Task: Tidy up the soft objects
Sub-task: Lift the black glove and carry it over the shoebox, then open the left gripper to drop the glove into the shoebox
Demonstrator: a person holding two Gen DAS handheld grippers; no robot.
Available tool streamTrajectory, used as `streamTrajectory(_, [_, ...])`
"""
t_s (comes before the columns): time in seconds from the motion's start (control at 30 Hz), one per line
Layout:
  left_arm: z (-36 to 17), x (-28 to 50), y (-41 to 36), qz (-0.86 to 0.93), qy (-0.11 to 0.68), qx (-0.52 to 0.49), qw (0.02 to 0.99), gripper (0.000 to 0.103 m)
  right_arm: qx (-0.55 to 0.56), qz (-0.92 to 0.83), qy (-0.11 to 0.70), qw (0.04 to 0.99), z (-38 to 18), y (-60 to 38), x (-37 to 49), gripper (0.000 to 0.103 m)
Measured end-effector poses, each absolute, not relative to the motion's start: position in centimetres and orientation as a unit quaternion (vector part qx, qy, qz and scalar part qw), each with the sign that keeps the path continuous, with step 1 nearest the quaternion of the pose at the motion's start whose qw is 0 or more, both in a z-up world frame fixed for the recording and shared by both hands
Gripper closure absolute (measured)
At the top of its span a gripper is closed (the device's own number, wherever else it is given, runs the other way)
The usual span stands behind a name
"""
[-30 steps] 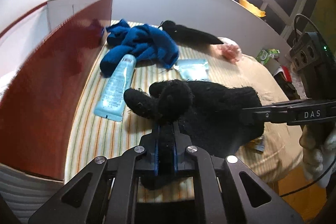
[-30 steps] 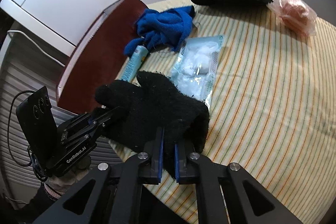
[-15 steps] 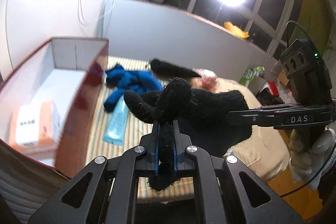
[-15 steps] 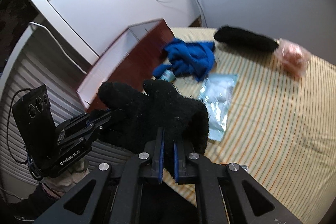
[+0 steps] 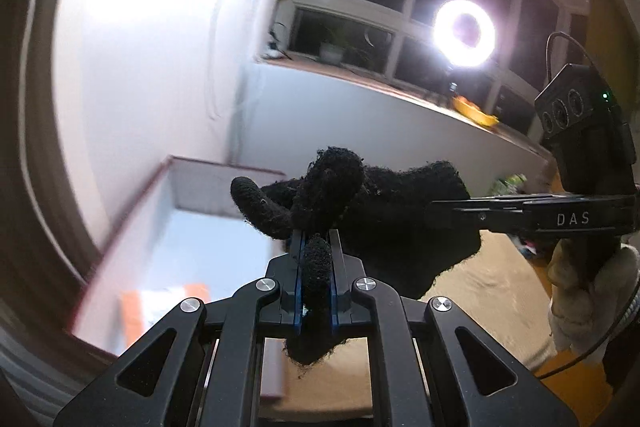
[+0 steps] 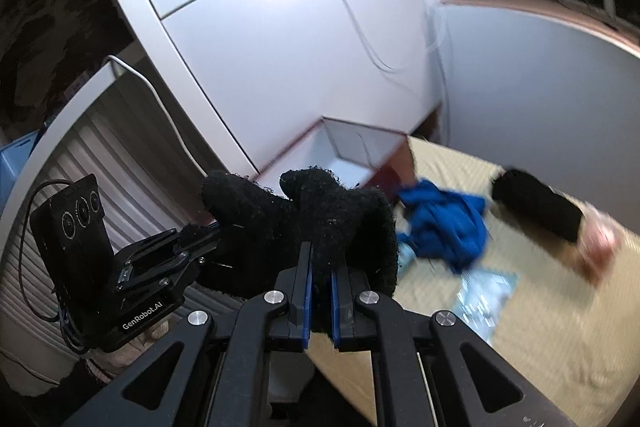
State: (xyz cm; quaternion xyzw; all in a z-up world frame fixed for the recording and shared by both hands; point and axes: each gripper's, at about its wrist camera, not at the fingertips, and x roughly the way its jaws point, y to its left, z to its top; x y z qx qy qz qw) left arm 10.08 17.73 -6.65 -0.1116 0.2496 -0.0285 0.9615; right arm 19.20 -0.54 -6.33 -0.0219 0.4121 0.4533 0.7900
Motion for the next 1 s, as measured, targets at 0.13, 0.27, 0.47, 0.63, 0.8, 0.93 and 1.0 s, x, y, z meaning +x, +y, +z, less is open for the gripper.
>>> streamTrajectory(0.13, [-6.1,11.3,20.7,-0.001,0.25,-0.106,0.962,0.095,-0.042,0.463,0.408,0.785,-6.4,4.3,20.7,0.096])
streamTrajectory(0.27, [-6.7,13.0,23.0,0.021,0.263,-0.099,0.959,0.095,-0.05,0.464,0.42,0.778,-7.5,8.0,22.0,0.096])
streamTrajectory(0.47, [-8.3,15.3,24.5,0.046,0.288,-0.081,0.953,0.095,-0.072,0.457,0.441,0.769,-10.6,12.6,23.7,0.096])
streamTrajectory(0.63, [-9.4,16.3,25.0,0.054,0.303,-0.074,0.949,0.095,-0.077,0.448,0.457,0.764,-12.7,14.8,25.3,0.096])
streamTrajectory(0.8, [-10.0,17.2,25.3,0.062,0.313,-0.068,0.945,0.095,-0.073,0.445,0.469,0.759,-13.8,15.4,26.4,0.096])
streamTrajectory(0.93, [-10.1,17.0,25.3,0.066,0.317,-0.066,0.944,0.095,-0.076,0.44,0.47,0.761,-14.2,15.6,26.8,0.094])
streamTrajectory(1.0, [-10.1,16.9,25.2,0.072,0.318,-0.064,0.943,0.095,-0.077,0.437,0.47,0.763,-14.3,15.7,27.1,0.093])
